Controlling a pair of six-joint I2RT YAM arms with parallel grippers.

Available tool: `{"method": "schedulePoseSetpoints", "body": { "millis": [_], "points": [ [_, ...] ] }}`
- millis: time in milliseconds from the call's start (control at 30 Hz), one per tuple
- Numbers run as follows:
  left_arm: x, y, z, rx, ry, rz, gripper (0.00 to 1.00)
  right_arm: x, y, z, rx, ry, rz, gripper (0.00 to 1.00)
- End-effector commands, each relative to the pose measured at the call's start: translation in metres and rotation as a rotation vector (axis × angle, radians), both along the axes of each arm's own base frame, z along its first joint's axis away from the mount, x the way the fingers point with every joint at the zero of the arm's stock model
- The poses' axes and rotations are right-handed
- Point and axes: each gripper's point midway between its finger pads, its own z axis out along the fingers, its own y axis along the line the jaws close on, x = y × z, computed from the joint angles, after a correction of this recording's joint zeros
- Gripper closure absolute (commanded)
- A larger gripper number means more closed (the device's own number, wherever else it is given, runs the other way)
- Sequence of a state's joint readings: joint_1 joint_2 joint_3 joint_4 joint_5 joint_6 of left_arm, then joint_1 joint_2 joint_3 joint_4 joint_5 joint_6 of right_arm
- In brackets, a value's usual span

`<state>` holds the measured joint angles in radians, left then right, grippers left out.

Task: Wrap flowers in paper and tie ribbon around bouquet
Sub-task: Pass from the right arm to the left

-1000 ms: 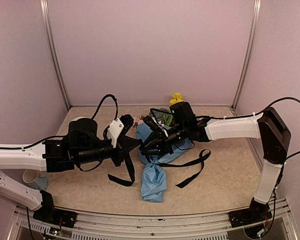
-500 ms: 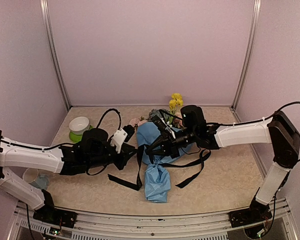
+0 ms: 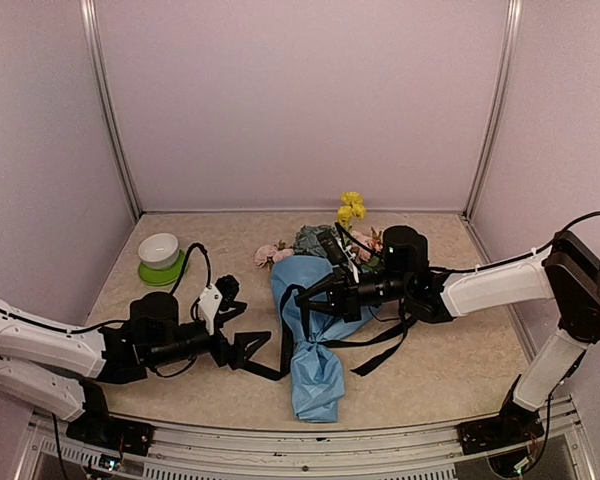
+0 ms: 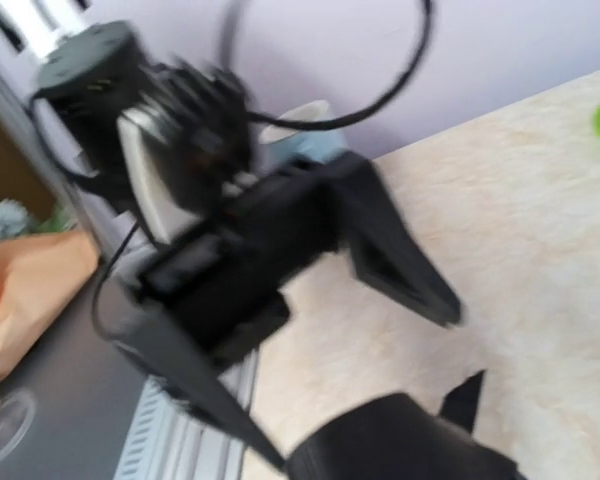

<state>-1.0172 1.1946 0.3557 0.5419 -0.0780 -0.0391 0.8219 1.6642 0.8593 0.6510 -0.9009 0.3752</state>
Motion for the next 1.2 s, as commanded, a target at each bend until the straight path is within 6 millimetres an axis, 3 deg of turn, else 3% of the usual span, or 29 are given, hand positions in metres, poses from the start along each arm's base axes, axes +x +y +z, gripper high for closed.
{"method": "schedulePoseSetpoints", "body": {
  "millis": [0, 133, 333, 633, 700, 967, 1167],
  "points": [
    [-0.002, -0.021, 0.059, -0.233, -0.059, -0.044, 0.12, 0.005, 0.0, 0.025, 0.069, -0.024, -0.116, 1.0],
    [0.022, -0.037, 0.045, -0.126, -0.07, 0.065, 0.12, 0.0, 0.002, 0.023, 0.07, -0.015, -0.116, 1.0],
    [0.006, -0.064, 0.034, -0.054, -0.153, -0.086, 0.11, -0.001, 0.003, 0.022, 0.08, 0.014, -0.122, 1.0],
    [0.014, -0.098, 0.026, 0.035, -0.185, -0.134, 0.24, -0.003, 0.003, 0.025, 0.084, -0.004, -0.128, 1.0],
    [0.008, -0.104, 0.025, 0.046, -0.193, -0.178, 0.34, -0.003, 0.004, 0.025, 0.083, -0.005, -0.127, 1.0],
    [-0.002, -0.109, 0.021, 0.063, -0.166, -0.242, 0.89, -0.002, 0.003, 0.027, 0.087, -0.01, -0.136, 1.0],
    [-0.006, -0.108, 0.022, 0.056, -0.169, -0.258, 1.0, 0.001, 0.003, 0.024, 0.057, 0.005, -0.151, 1.0]
  ]
}}
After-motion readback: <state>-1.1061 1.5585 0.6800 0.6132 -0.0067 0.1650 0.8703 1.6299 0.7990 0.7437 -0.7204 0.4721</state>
